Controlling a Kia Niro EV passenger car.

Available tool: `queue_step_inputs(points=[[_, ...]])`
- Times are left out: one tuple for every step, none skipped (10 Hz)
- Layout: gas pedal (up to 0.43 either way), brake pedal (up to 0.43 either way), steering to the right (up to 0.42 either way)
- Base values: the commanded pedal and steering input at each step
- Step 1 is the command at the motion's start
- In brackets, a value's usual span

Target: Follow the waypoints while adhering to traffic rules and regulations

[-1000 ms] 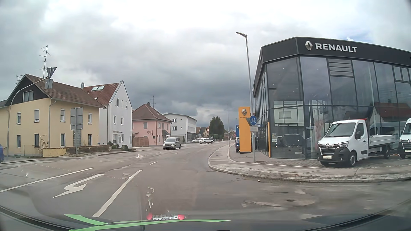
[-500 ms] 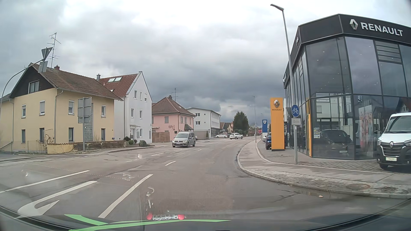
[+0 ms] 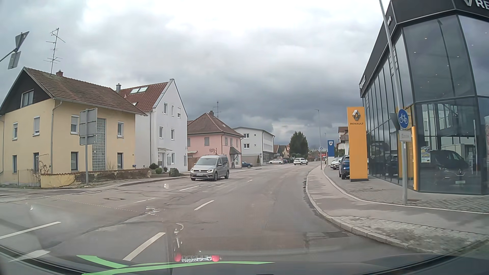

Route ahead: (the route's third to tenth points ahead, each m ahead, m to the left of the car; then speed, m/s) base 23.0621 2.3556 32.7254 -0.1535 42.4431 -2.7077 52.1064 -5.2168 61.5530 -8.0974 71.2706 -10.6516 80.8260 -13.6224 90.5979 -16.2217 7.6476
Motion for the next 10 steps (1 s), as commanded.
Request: queue_step_inputs(points=[[0.24,0.0,0.004],[0.24,0.0,0.008],[0.24,0.0,0.015],[0.24,0.0,0.025],[0.24,0.0,0.033],[0.24,0.0,0.039],[0.24,0.0,0.044],[0.24,0.0,0.049],[0.24,0.0,0.05],[0.24,0.0,0.051]])
